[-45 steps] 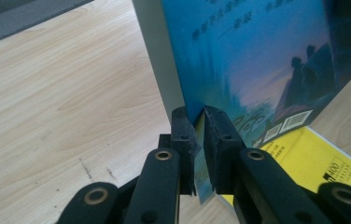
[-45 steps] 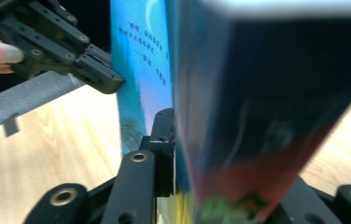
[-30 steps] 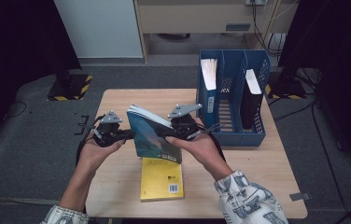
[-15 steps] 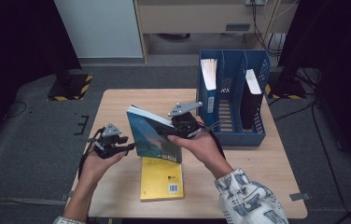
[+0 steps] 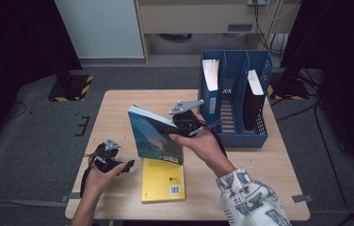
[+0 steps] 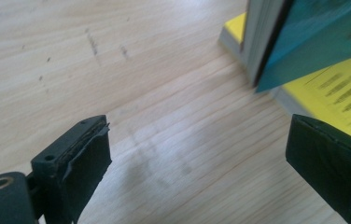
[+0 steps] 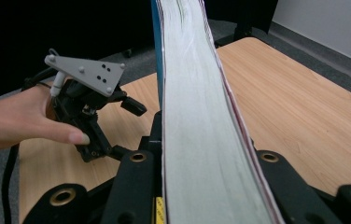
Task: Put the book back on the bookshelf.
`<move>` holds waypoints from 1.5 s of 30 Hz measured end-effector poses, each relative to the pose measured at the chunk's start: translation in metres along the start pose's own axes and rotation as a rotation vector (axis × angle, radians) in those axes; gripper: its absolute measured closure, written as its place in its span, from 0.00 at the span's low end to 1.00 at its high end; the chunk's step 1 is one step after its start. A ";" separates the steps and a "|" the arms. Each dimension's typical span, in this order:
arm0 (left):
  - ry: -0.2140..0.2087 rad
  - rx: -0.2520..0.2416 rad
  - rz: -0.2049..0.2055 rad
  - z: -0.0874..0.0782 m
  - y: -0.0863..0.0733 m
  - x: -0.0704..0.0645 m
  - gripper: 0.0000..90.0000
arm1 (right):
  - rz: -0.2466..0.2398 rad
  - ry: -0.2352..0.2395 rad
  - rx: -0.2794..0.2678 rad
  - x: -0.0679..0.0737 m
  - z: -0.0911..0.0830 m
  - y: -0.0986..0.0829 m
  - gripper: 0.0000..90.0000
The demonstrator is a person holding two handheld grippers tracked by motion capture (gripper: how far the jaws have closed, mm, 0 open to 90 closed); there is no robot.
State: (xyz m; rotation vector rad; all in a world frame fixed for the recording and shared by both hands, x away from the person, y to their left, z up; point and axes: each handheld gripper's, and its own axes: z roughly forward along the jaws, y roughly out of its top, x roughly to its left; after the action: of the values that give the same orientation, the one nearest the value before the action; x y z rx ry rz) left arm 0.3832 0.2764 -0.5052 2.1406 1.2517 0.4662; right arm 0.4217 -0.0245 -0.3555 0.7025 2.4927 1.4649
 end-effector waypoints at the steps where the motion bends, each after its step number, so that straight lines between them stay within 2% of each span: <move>1: 0.007 0.003 -0.004 0.000 -0.001 0.002 0.07 | 0.001 -0.003 0.001 -0.001 0.000 0.000 0.80; 6: 0.017 0.025 -0.014 0.002 -0.008 0.010 0.07 | 0.017 -0.016 -0.003 -0.006 0.002 0.002 0.81; 12: 0.035 0.067 -0.021 0.006 -0.012 0.013 0.07 | 0.082 -0.043 -0.012 -0.014 0.006 0.005 0.82; 22: 0.053 0.092 -0.010 0.009 -0.016 0.018 0.07 | 0.155 -0.033 -0.022 -0.020 0.008 0.014 0.82; 30: 0.051 0.081 -0.021 0.010 -0.017 0.019 0.05 | 0.188 -0.038 -0.031 -0.022 0.002 0.021 0.82; 34: 0.041 0.065 -0.032 0.011 -0.019 0.019 0.04 | 0.179 -0.055 -0.030 -0.022 -0.003 0.025 0.82; 41: 0.047 -0.006 -0.050 0.013 -0.027 0.015 0.00 | 0.178 -0.073 -0.031 -0.022 -0.016 0.027 0.82; 45: 0.049 -0.019 -0.045 0.013 -0.029 0.015 0.00 | 0.174 -0.084 -0.033 -0.021 -0.023 0.028 0.82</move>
State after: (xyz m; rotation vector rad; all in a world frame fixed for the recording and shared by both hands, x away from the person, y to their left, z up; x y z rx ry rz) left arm 0.3790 0.2963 -0.5341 2.0917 1.3148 0.5125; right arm 0.4403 -0.0413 -0.3219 0.9745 2.3909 1.4953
